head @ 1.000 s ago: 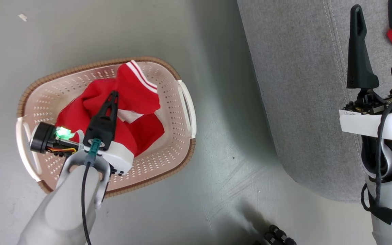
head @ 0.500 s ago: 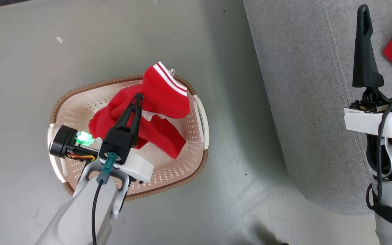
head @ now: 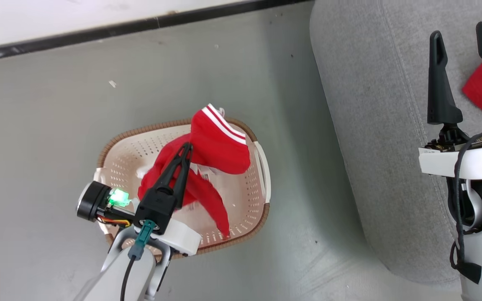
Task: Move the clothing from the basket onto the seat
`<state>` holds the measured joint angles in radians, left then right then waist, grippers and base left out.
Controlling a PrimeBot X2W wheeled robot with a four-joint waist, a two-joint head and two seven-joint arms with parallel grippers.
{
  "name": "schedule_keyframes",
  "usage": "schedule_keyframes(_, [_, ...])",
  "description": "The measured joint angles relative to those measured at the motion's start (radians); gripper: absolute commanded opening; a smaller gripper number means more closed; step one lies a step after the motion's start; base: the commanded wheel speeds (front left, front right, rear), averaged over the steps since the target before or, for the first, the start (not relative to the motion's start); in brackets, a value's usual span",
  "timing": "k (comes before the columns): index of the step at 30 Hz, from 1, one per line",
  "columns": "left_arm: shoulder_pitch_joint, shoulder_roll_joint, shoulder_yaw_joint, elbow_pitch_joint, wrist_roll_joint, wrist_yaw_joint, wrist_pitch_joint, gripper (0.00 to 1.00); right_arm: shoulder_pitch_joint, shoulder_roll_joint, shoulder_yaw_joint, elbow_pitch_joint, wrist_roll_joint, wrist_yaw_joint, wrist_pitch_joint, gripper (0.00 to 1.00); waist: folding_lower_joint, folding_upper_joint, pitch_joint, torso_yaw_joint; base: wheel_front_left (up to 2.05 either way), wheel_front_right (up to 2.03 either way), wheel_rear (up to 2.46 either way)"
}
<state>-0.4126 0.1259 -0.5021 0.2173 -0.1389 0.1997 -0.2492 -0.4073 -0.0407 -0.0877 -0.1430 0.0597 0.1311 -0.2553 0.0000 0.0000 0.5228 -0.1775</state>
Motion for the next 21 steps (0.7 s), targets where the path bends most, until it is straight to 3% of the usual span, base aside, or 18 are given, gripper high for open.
schedule_keyframes(5, [0.016,-0.002,-0.013,-0.016,-0.003,-0.002,0.000,0.00,0.026,0.000,-0.002,0.003,-0.006,0.000,0.000,1.00,0.0000,0.0000,-0.048,0.015,0.00,0.00,0.00])
schedule_keyframes(10, [0.037,-0.003,-0.030,-0.015,-0.010,-0.023,0.000,0.27,0.061,0.000,-0.005,0.016,-0.011,0.000,0.000,1.00,0.0000,0.0000,-0.095,0.027,0.00,0.00,0.00])
schedule_keyframes(12, [0.055,-0.003,-0.032,-0.015,-0.010,-0.028,0.000,0.47,0.081,0.000,-0.013,0.017,-0.013,0.000,0.000,1.00,0.0000,0.0000,-0.114,0.030,0.00,0.00,0.00])
schedule_keyframes(13, [0.060,-0.003,-0.034,-0.014,-0.011,-0.028,0.000,0.79,0.090,0.000,-0.021,0.018,-0.017,0.000,0.000,1.00,0.0000,0.0000,-0.122,0.031,0.00,0.00,0.00])
schedule_keyframes(15, [0.073,-0.002,-0.035,-0.014,-0.021,-0.028,0.000,0.81,0.107,0.000,-0.029,0.021,-0.019,0.000,0.000,1.00,0.0000,0.0000,-0.140,0.033,0.00,0.00,0.00])
schedule_keyframes(17, [0.085,-0.003,-0.036,-0.013,-0.029,-0.032,0.000,0.97,0.123,0.000,-0.030,0.023,-0.020,0.000,0.000,1.00,0.0001,0.0000,-0.157,0.035,0.00,0.00,0.00])
schedule_keyframes(21, [0.101,-0.006,-0.027,-0.019,-0.046,-0.032,0.000,1.00,0.142,0.000,-0.031,0.025,-0.030,0.000,0.000,1.00,0.0000,0.0000,-0.189,0.038,0.00,0.00,0.00])
